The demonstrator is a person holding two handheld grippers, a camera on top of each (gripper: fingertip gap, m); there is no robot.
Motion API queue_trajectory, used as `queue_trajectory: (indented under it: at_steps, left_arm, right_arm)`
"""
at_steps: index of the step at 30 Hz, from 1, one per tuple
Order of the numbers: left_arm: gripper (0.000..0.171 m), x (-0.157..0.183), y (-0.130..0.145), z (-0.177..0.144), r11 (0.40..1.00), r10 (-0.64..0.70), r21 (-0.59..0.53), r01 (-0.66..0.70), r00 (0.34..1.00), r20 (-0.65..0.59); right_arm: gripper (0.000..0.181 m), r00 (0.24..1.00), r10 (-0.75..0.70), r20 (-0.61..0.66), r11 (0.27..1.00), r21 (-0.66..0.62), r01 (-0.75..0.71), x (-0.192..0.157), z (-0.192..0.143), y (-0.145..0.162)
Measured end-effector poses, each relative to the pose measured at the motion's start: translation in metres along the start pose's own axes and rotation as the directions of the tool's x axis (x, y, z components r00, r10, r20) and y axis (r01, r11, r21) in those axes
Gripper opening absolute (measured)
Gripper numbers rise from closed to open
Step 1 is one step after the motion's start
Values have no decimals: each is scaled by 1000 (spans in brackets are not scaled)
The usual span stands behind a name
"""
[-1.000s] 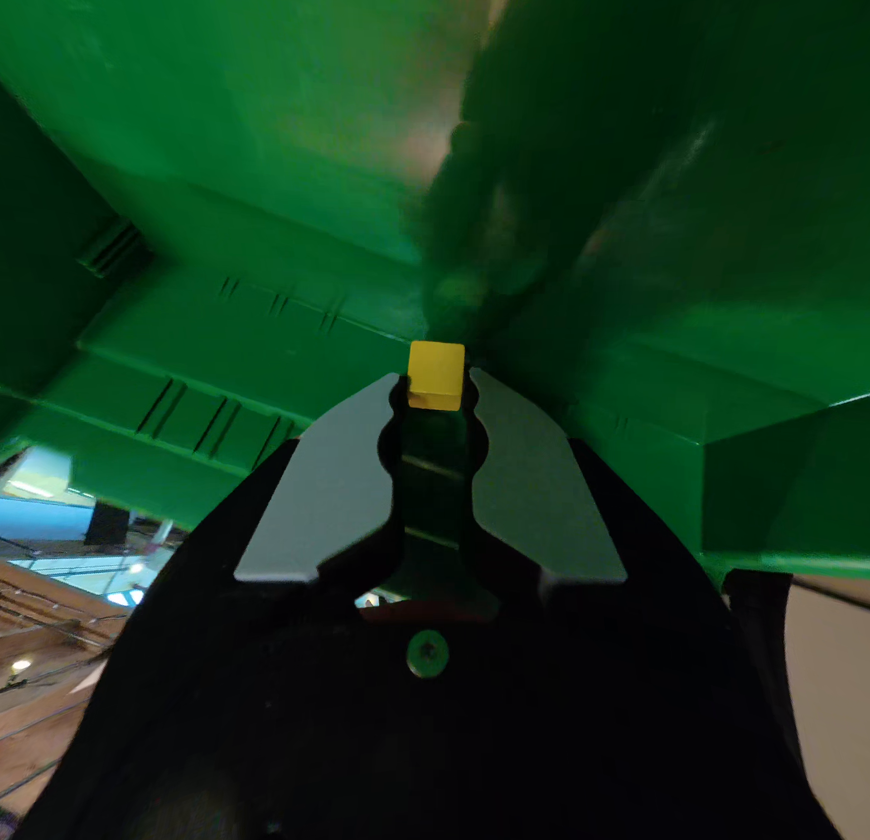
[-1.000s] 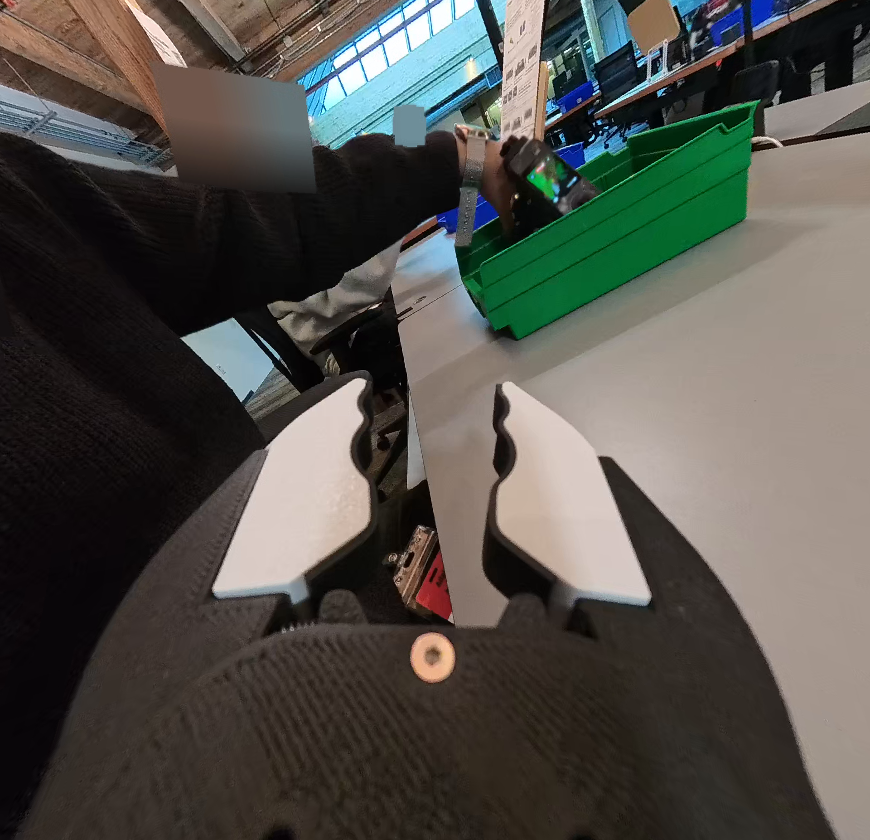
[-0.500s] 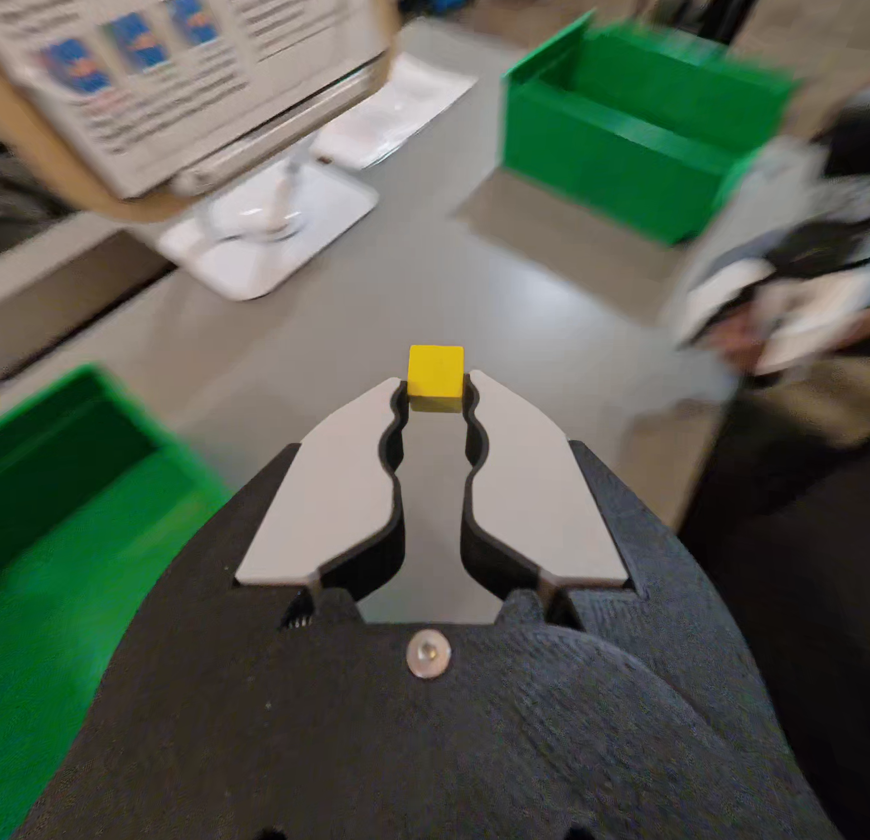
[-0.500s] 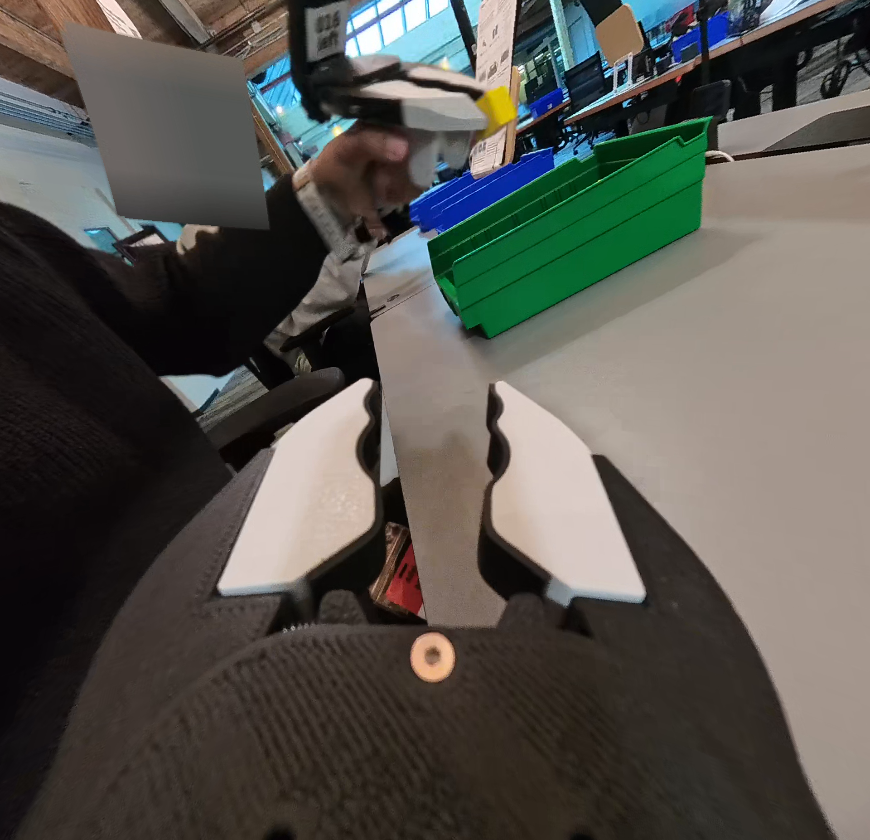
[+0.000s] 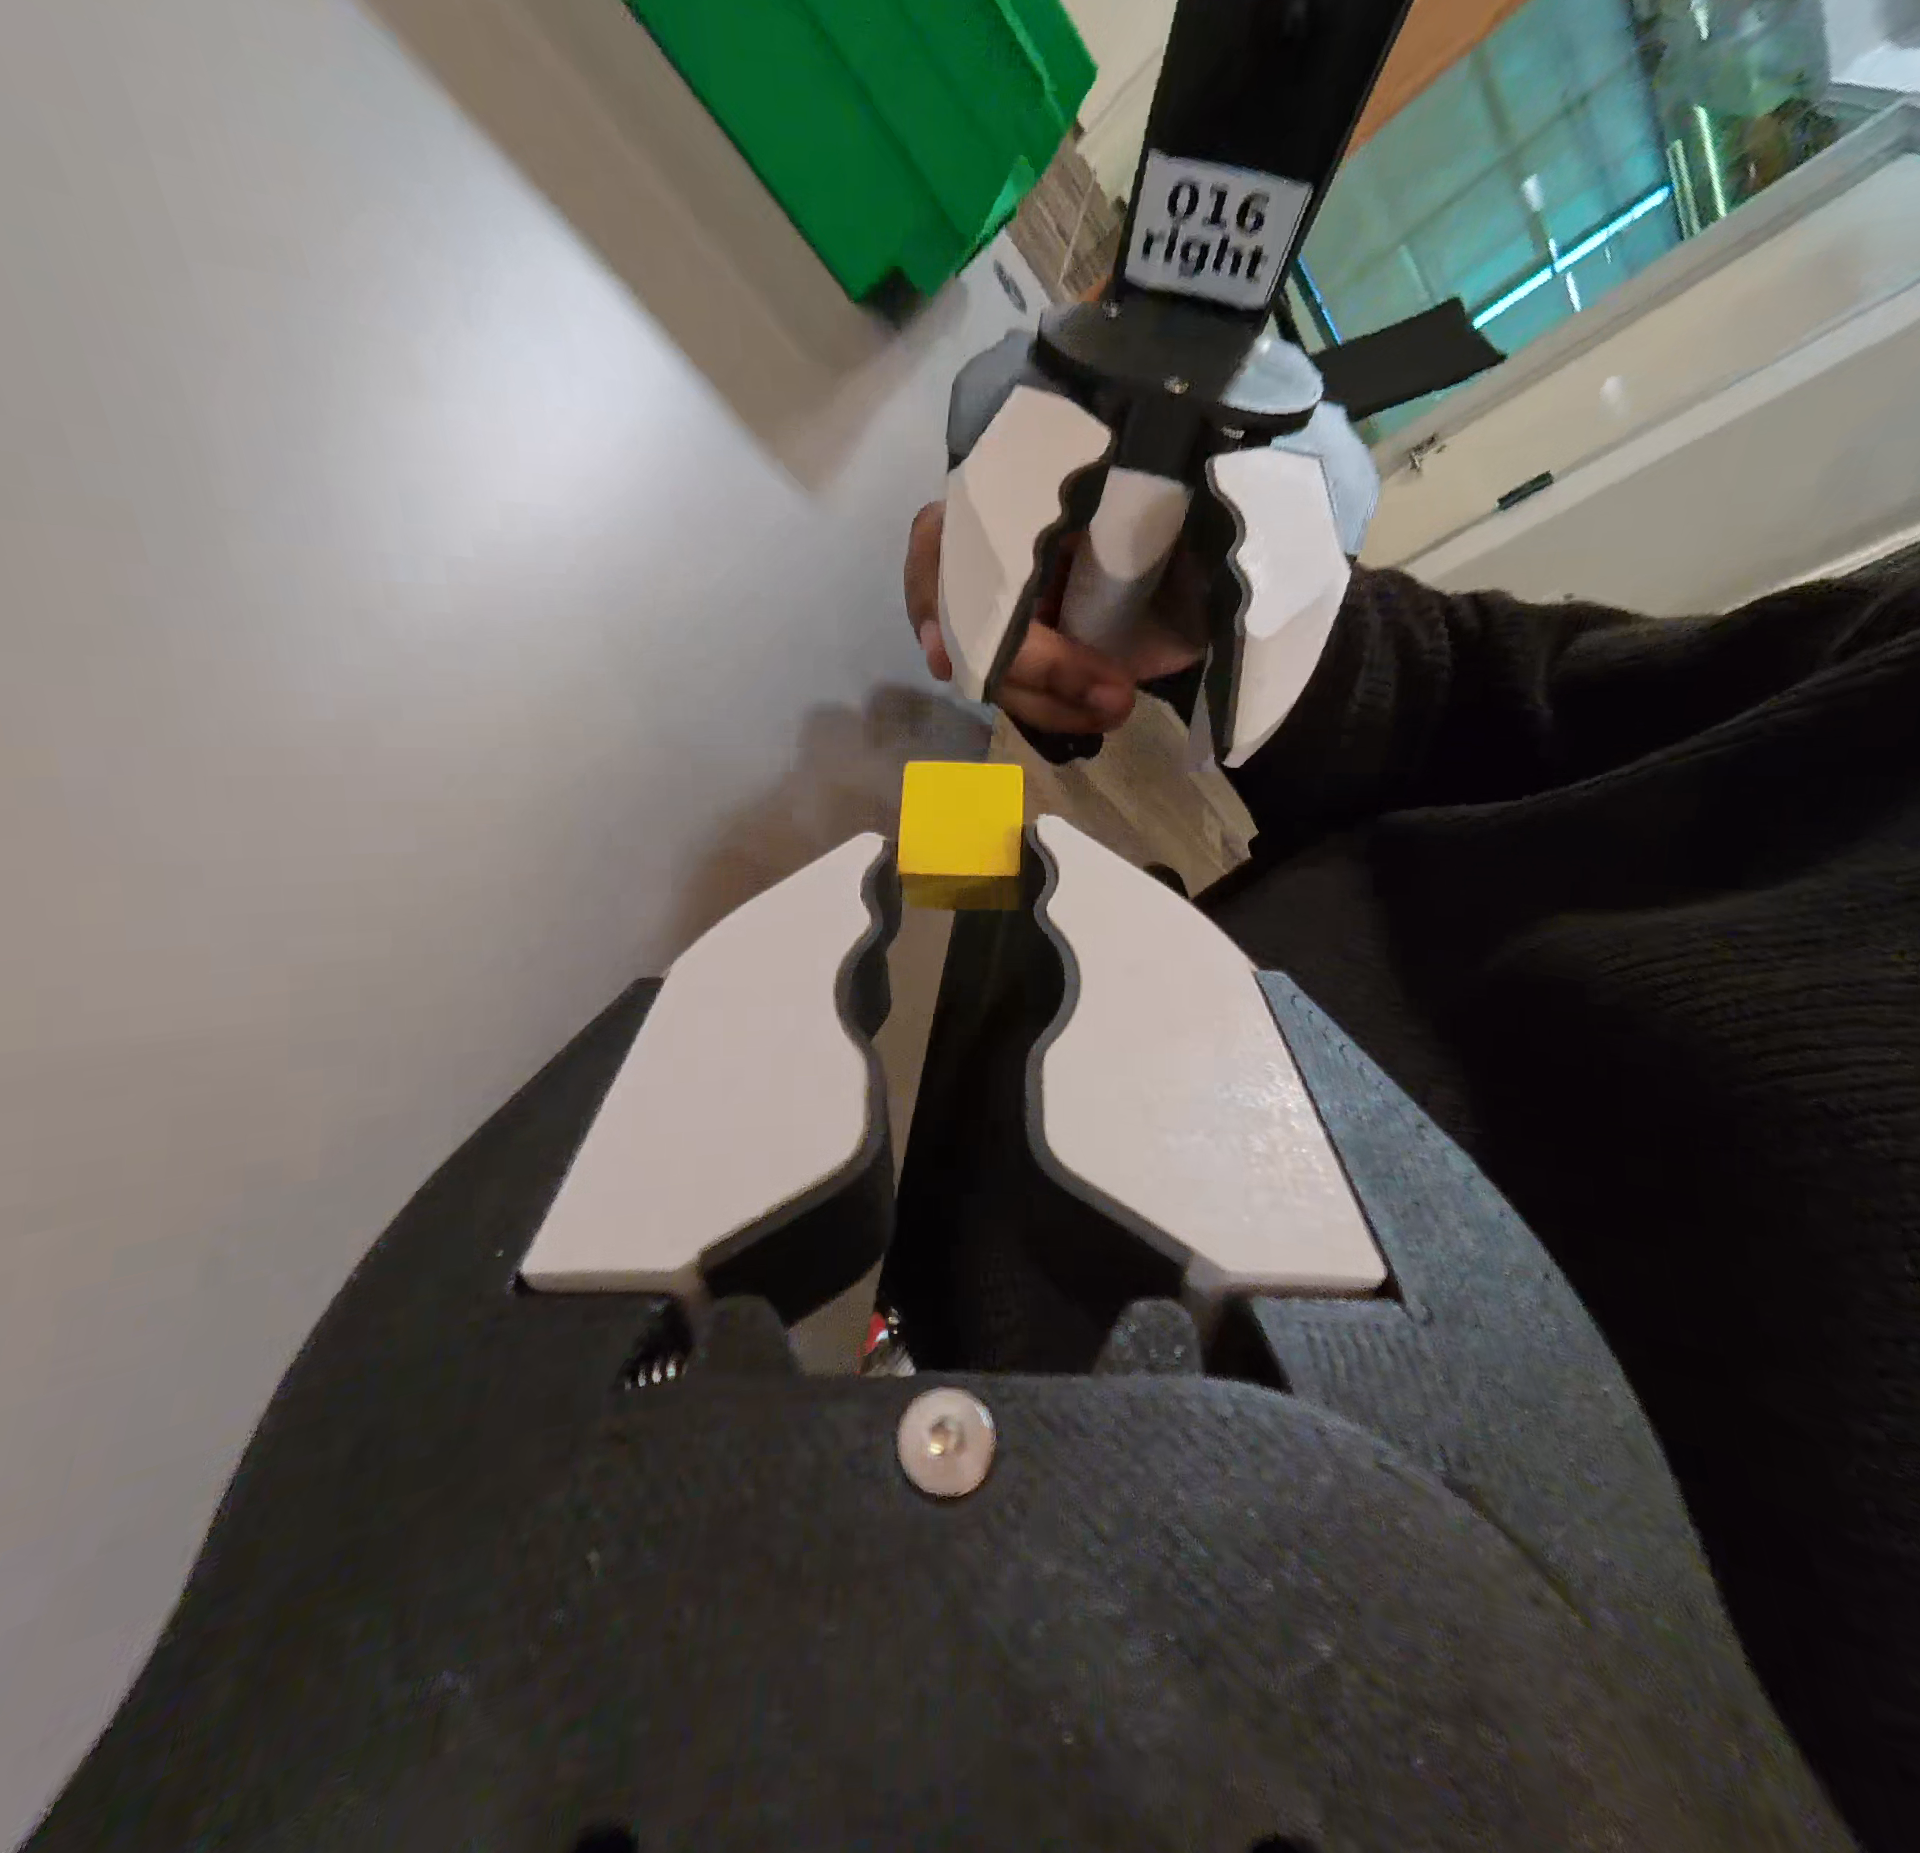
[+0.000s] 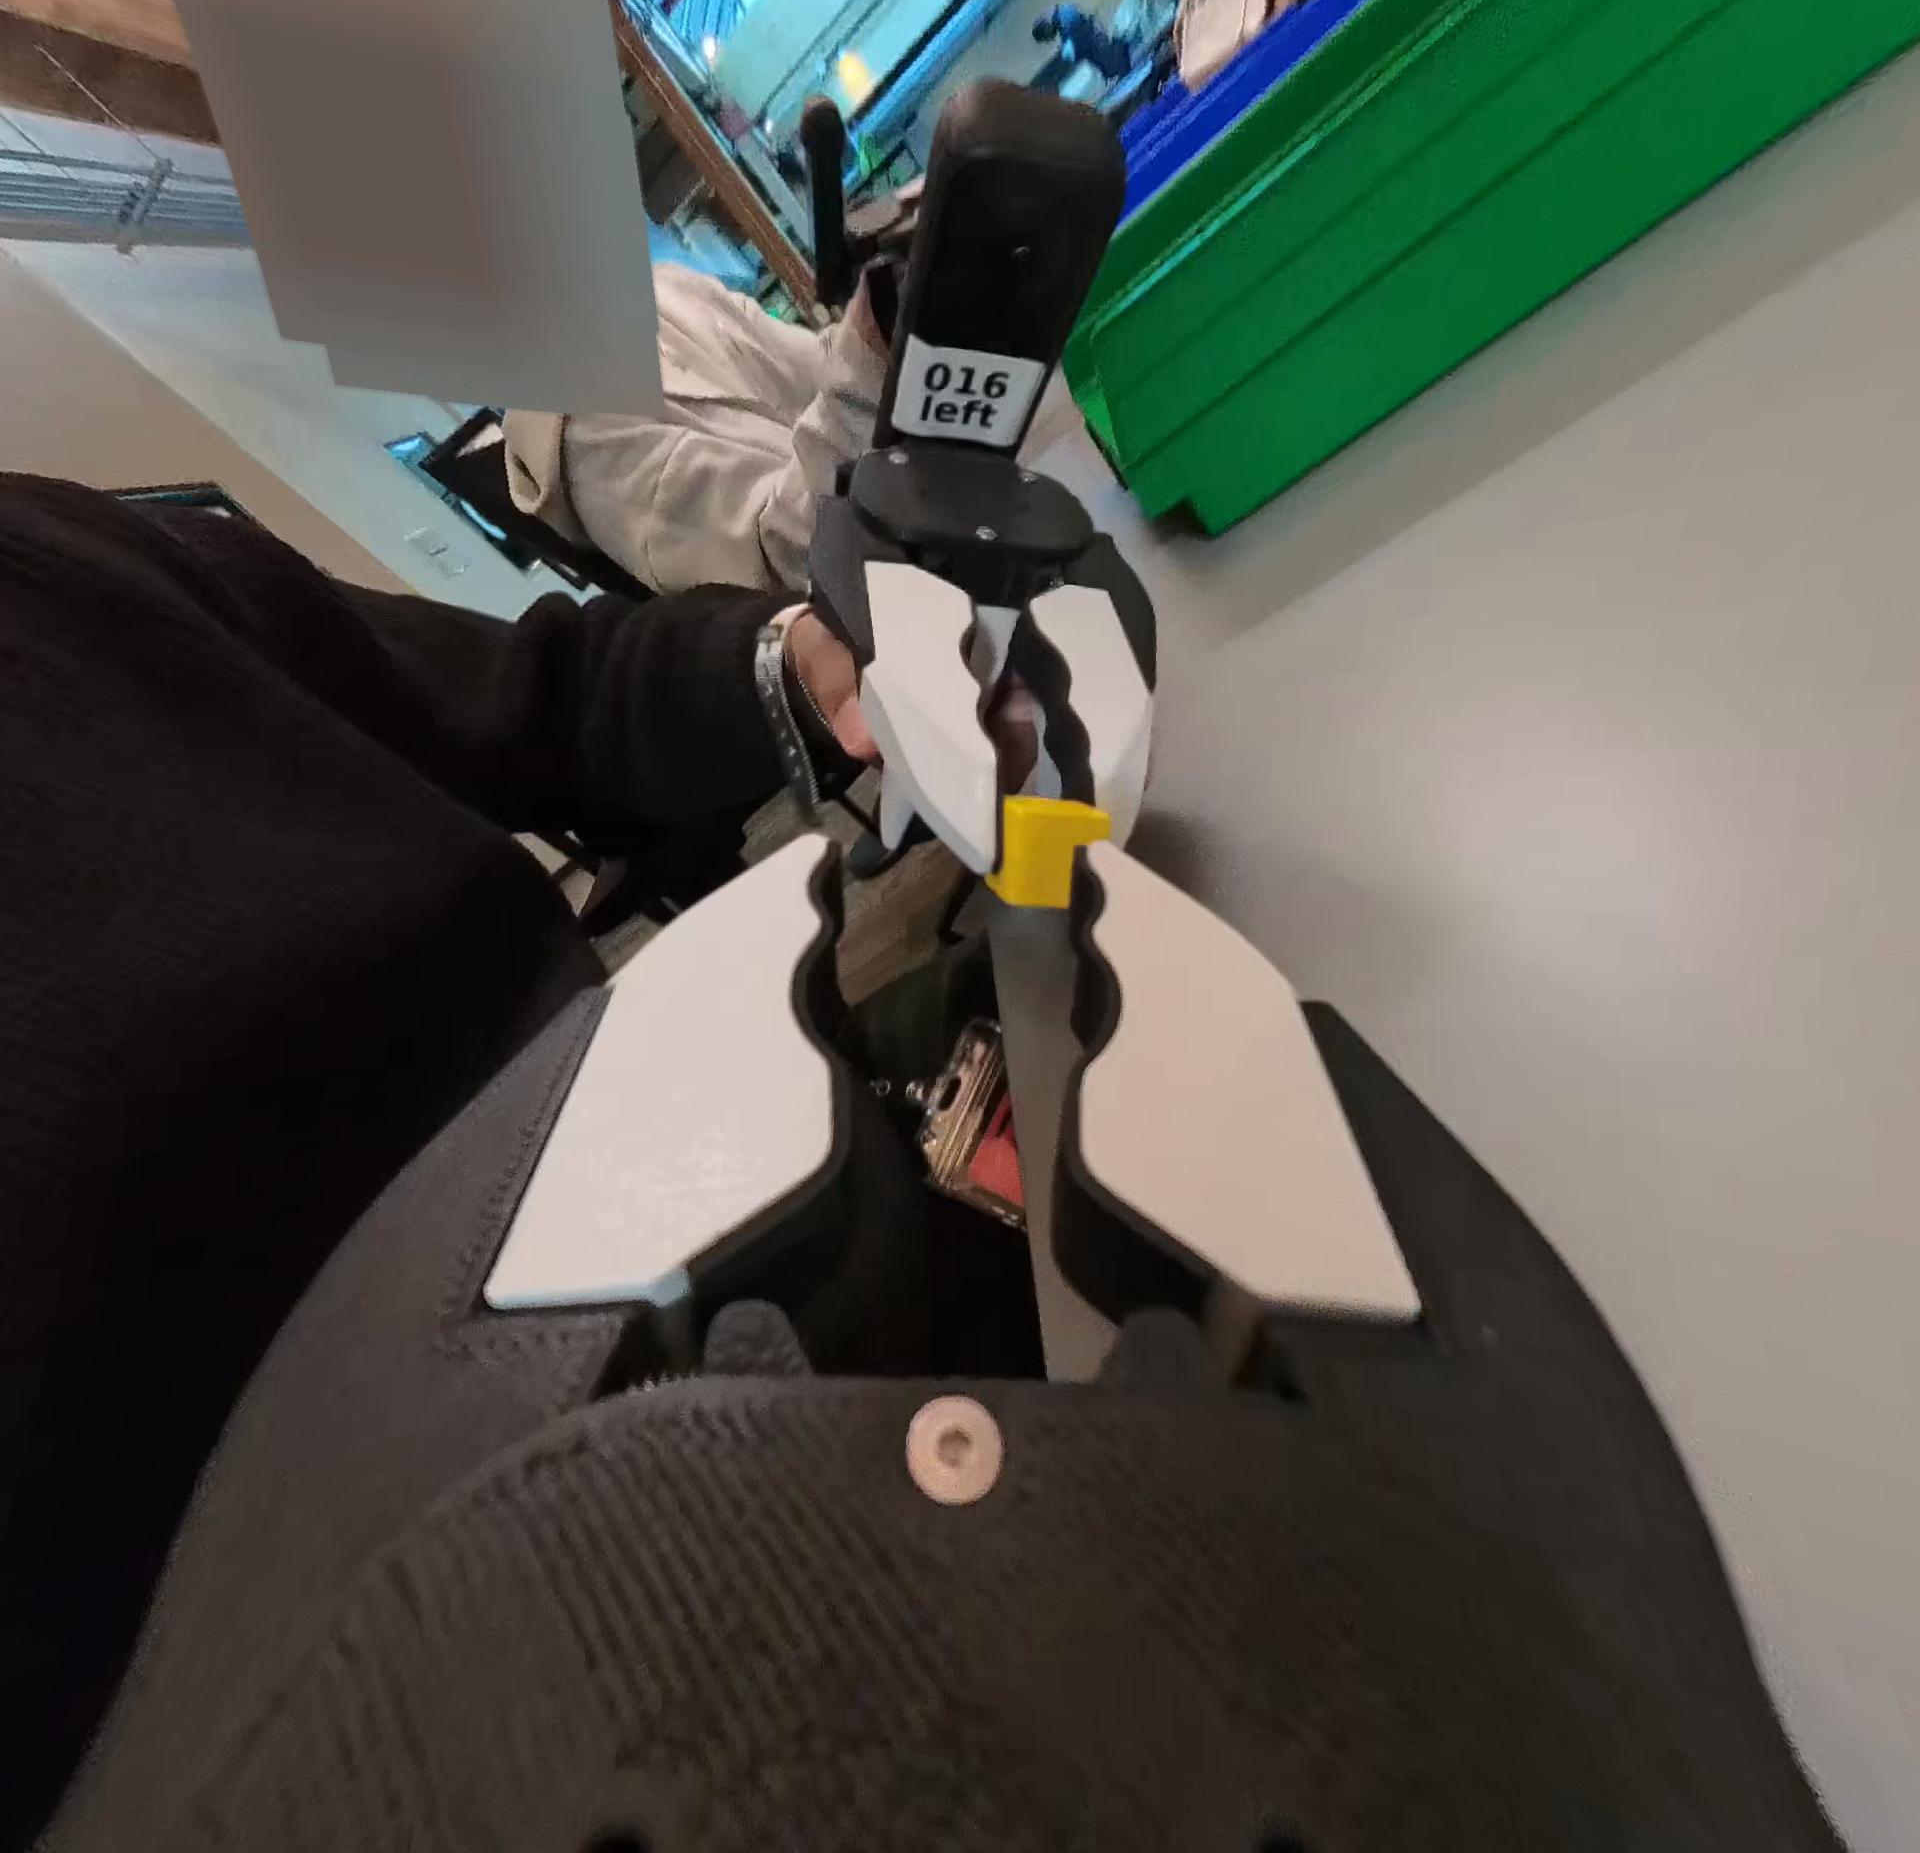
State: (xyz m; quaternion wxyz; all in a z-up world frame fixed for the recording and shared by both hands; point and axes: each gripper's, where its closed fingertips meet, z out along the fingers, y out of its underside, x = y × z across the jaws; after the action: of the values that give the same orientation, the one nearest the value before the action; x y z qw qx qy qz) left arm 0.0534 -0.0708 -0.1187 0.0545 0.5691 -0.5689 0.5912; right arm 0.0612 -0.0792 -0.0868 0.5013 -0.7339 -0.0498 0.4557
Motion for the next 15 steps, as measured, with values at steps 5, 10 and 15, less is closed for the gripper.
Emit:
queue_trajectory:
  at_steps: [5,10,15]
  left_arm:
    - [22,4,12,8,998,20,-57,-23,998,-51]
    - [22,2,11,4,998,44,-53,-46,998,-52]
    - [22,1,11,4,999,-3,-45,0,997,-77]
  right_arm:
    - [37,998,51,-24,999,4,-51,14,5,3]
    - [40,997,75,-27,994,-80,-77,19,12,18]
    - [32,996,89,-1,993,-83,-89,15,14,19]
